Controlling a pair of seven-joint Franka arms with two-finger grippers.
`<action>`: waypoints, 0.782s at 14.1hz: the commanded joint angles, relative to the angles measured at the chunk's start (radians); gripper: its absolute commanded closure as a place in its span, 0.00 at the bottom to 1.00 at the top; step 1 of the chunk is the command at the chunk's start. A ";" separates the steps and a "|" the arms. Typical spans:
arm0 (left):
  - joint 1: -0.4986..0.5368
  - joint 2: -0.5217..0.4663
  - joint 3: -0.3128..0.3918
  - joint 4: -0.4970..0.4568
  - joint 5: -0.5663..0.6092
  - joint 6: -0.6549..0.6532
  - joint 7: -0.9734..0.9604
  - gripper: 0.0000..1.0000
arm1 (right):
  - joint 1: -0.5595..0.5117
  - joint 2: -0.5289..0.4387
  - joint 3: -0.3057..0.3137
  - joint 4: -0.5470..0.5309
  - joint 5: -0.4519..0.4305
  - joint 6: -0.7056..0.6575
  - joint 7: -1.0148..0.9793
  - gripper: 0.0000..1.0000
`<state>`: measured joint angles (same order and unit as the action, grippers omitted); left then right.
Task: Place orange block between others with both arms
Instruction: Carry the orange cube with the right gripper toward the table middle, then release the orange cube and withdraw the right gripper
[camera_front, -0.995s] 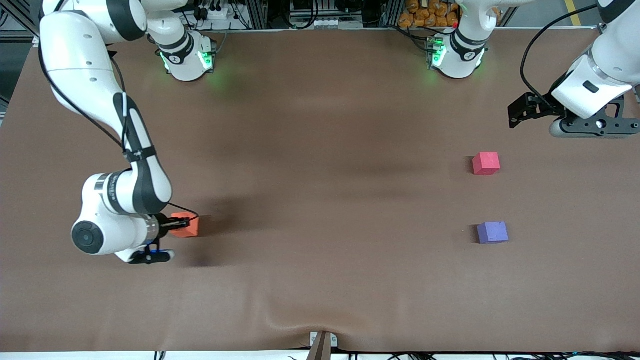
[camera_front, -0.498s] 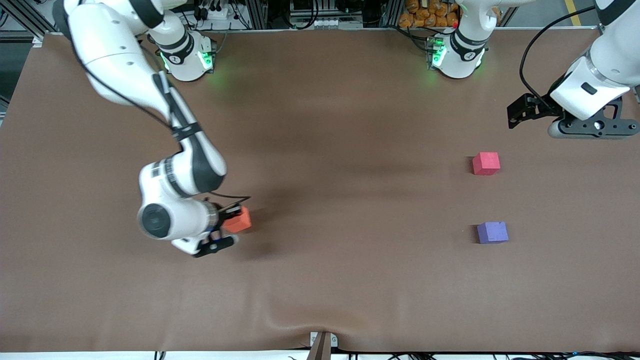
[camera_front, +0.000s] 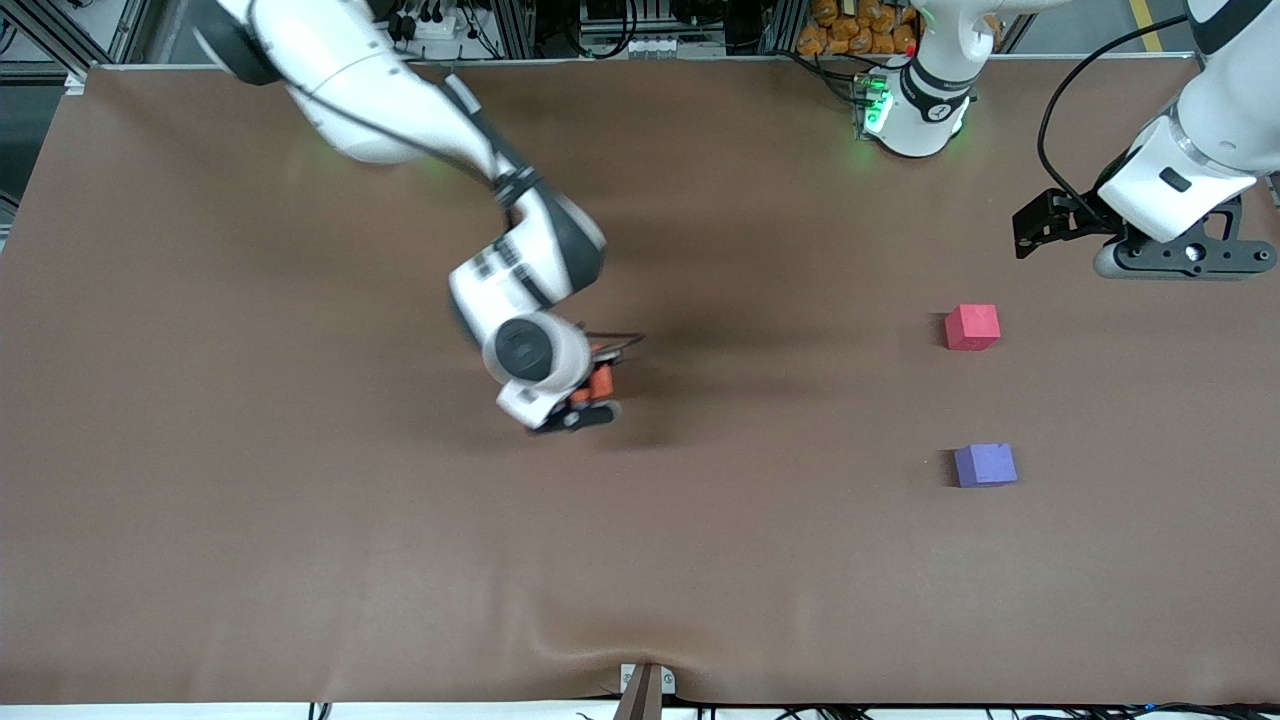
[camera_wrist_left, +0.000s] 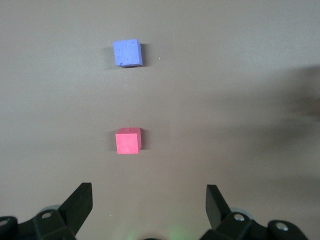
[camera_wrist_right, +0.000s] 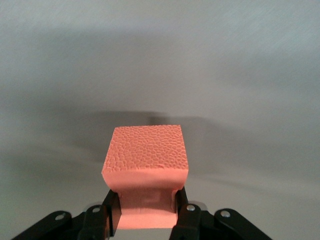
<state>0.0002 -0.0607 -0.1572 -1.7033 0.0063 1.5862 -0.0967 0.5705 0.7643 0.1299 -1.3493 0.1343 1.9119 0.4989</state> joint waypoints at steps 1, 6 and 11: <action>0.003 0.002 -0.004 0.001 -0.019 0.011 0.015 0.00 | 0.046 0.003 -0.010 -0.004 -0.007 0.053 0.090 0.98; -0.006 0.012 -0.007 0.002 -0.019 0.018 0.014 0.00 | 0.109 0.013 -0.012 -0.014 -0.013 0.181 0.228 0.00; -0.008 0.013 -0.007 0.002 -0.019 0.024 0.012 0.00 | 0.080 -0.019 -0.019 -0.008 -0.016 0.173 0.222 0.00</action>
<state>-0.0082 -0.0483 -0.1636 -1.7037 0.0063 1.6014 -0.0967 0.6700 0.7746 0.1126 -1.3542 0.1316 2.0892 0.7043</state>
